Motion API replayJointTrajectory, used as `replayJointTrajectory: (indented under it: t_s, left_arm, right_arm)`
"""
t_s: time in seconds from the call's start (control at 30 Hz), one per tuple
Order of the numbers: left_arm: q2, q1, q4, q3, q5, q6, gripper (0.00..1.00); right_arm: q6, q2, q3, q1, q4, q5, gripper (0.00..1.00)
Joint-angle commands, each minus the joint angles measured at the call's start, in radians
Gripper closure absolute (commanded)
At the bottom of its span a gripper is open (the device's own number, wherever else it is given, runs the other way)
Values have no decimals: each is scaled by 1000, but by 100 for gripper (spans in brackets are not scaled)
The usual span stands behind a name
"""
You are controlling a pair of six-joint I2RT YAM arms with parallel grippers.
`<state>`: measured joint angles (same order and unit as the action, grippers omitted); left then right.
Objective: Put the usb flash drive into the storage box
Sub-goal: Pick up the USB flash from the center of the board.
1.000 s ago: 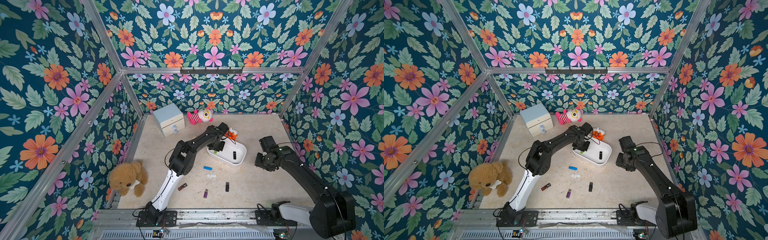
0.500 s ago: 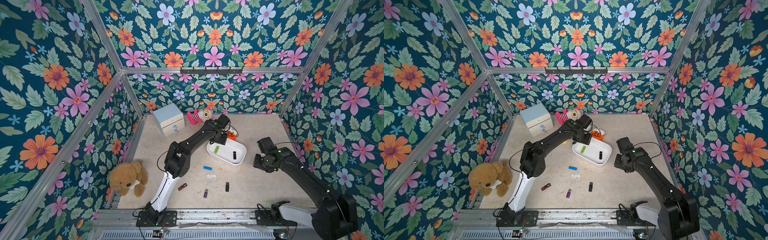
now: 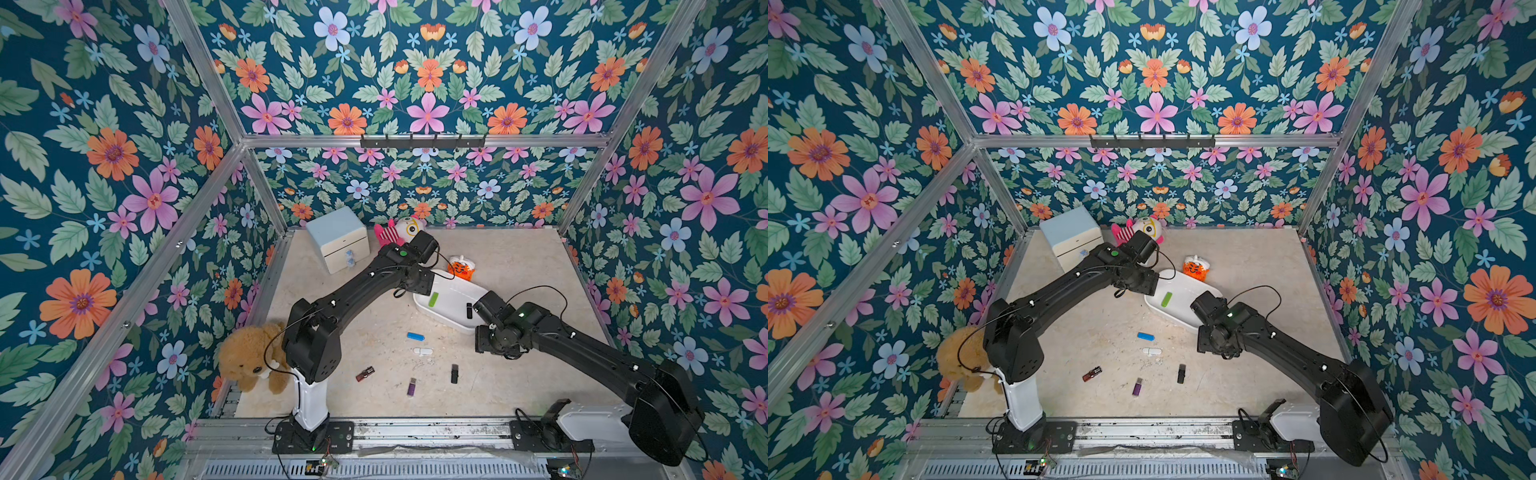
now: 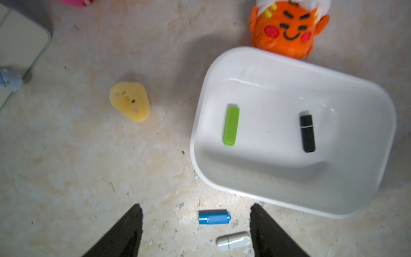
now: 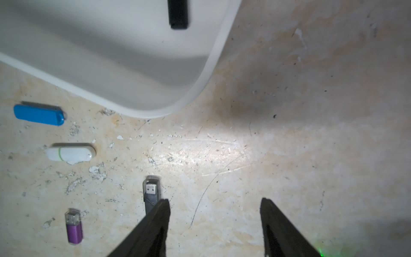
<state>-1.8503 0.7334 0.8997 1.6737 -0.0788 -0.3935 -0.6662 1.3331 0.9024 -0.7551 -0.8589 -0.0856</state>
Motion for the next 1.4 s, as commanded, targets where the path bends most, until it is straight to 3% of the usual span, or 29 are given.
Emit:
replayJointTrajectory:
  t_s: [0.0, 0.3, 0.77, 1.37]
  left_arm:
    - [55, -6, -47, -97, -2, -54, 22]
    - [153, -14, -67, -256, -23, -94, 22]
    - [317, -26, -103, -505, -21, -171, 22]
    - [408, -26, -118, -634, -1, -218, 22]
  right_arm:
    - [-63, 46, 0, -55, 18, -11, 28]
    - [-79, 171, 49, -162, 36, 4, 30]
    - [-101, 267, 93, -229, 44, 61, 36]
    - [-100, 356, 82, -252, 67, 93, 44]
